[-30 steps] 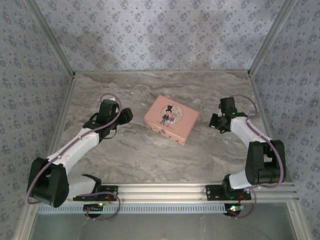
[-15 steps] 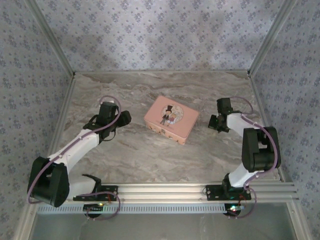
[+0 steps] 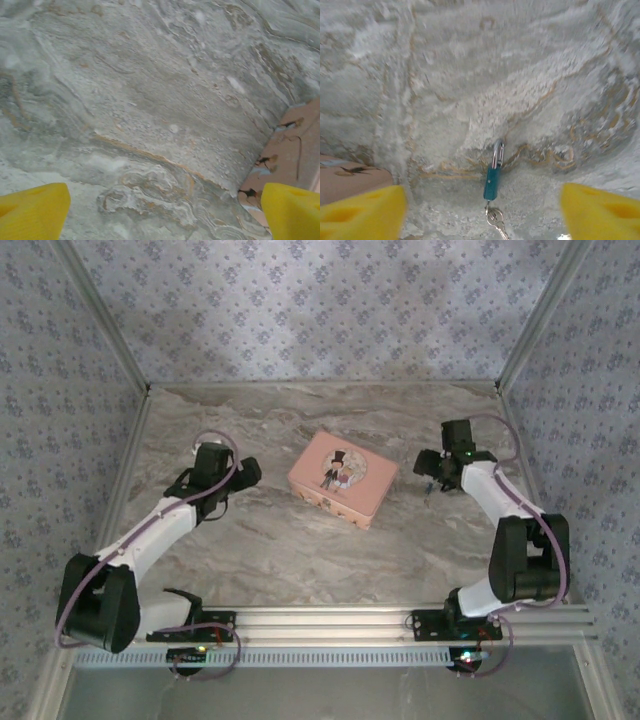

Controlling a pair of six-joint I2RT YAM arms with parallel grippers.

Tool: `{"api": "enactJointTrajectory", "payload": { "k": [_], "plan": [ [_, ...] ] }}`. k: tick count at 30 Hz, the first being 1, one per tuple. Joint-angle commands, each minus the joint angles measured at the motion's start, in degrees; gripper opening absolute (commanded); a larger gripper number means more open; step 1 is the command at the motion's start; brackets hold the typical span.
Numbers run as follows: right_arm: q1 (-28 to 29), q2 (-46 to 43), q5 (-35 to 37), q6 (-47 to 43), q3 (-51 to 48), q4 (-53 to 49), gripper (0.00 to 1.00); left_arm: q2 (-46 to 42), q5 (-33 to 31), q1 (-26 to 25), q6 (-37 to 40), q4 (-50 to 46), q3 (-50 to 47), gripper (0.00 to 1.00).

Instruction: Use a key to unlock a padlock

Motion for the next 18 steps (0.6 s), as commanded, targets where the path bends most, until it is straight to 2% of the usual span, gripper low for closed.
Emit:
{"api": "enactJointTrajectory", "payload": {
  "k": [1,3,5,7,9,13,16,18],
  "plan": [
    [-0.01,-1.02,5.56,-1.14,2.76,-0.83,1.0,2.28,-4.05,1.29,2.99,-3.16,5.87,0.98],
    [-0.08,-0.2,8.75,-1.35,3.79,-0.74,1.0,3.34,-7.13,2.06,5.73,-3.34,7.71,0.98],
    [0.17,-0.4,16.66,-1.54,3.03,2.05,1.0,3.02,-10.86,2.74,11.4,1.02,6.68,0.98],
    [0.56,-2.47,23.05,-3.74,-2.01,10.4,1.0,2.44,-15.21,3.07,19.42,7.71,3.36,0.98],
    [0.91,-4.97,25.4,-9.28,-8.27,21.2,1.0,2.47,-19.87,4.46,24.1,13.0,-0.74,0.98],
    [0.81,-6.01,29.1,-14.91,-17.11,33.31,1.0,3.78,-16.91,12.07,23.73,16.94,-5.86,0.98],
    [0.15,-4.63,29.36,-14.63,-20.59,38.13,1.0,5.19,-15.86,14.39,24.46,24.29,-10.09,0.98],
    [0.05,-3.14,29.74,-15.45,-23.94,45.13,1.0,6.56,-14.13,15.38,25.58,31.81,-13.2,0.98]
  ]
}}
